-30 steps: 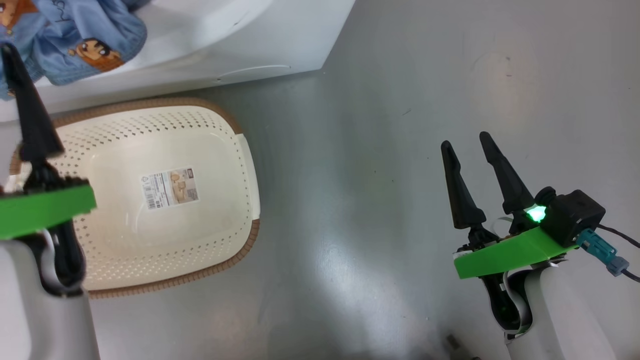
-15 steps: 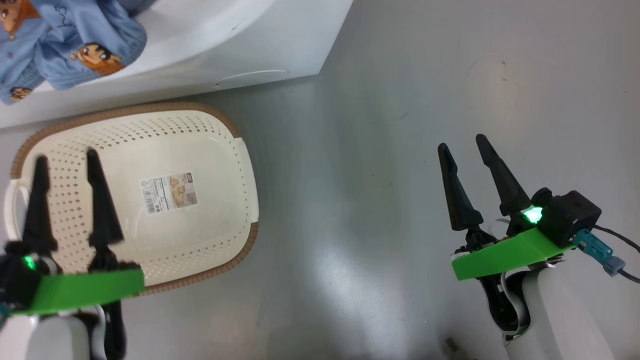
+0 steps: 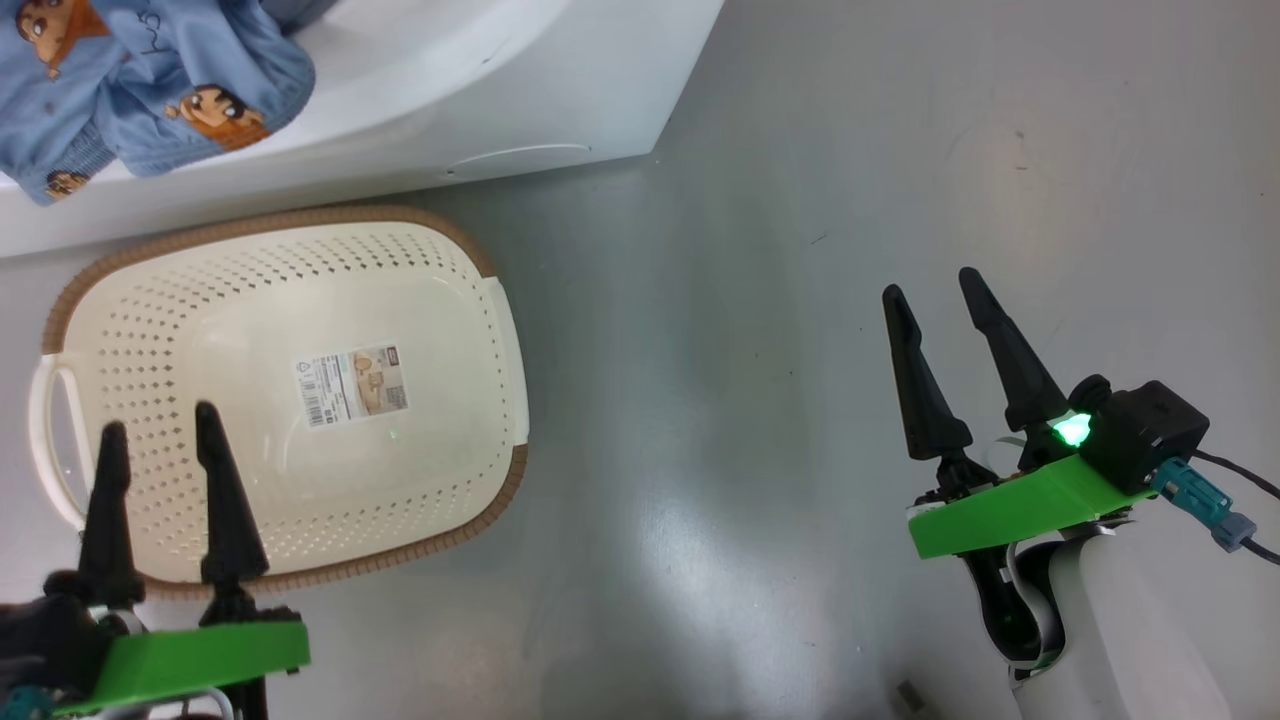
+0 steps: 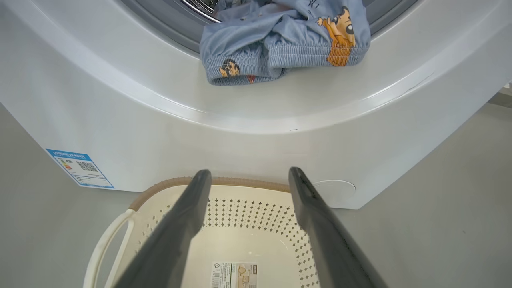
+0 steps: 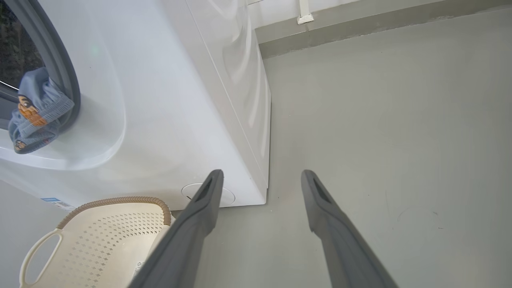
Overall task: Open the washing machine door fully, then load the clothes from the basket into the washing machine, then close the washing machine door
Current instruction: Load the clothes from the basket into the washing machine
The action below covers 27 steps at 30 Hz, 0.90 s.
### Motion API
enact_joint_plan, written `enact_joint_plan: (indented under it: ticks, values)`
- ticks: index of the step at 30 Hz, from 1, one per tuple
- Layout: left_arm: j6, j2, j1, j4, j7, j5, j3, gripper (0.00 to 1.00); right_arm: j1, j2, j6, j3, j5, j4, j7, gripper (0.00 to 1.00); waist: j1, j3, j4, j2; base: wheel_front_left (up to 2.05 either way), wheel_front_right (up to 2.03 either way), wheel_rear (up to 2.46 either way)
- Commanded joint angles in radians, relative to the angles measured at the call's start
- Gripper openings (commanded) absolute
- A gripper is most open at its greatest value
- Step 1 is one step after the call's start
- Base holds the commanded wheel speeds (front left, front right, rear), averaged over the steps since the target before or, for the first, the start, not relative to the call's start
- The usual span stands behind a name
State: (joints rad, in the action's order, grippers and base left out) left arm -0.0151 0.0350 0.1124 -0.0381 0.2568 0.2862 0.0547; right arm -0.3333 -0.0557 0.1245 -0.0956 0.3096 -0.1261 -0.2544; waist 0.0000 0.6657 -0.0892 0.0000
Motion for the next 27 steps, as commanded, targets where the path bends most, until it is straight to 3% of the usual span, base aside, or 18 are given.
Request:
enact_joint_plan:
  ticks: [1,18,27]
  values:
    - [-0.010,0.015,-0.045,-0.019,0.005,0.002,0.023,1.00,0.021,0.005,0.006,-0.024,-0.001,0.017,-0.007,1.00,0.0000,-0.001,0.000,0.0000,0.00,0.00,0.00]
    - [-0.017,0.015,-0.044,0.003,0.005,0.001,0.017,1.00,0.026,0.005,0.006,-0.027,0.003,0.009,-0.007,1.00,0.0000,-0.019,-0.002,0.0000,0.00,0.00,0.00]
    - [0.029,0.017,0.042,0.025,0.005,-0.027,0.042,1.00,0.021,0.005,0.006,-0.038,0.010,0.000,-0.007,1.00,0.0000,-0.026,-0.012,0.0000,0.00,0.00,0.00]
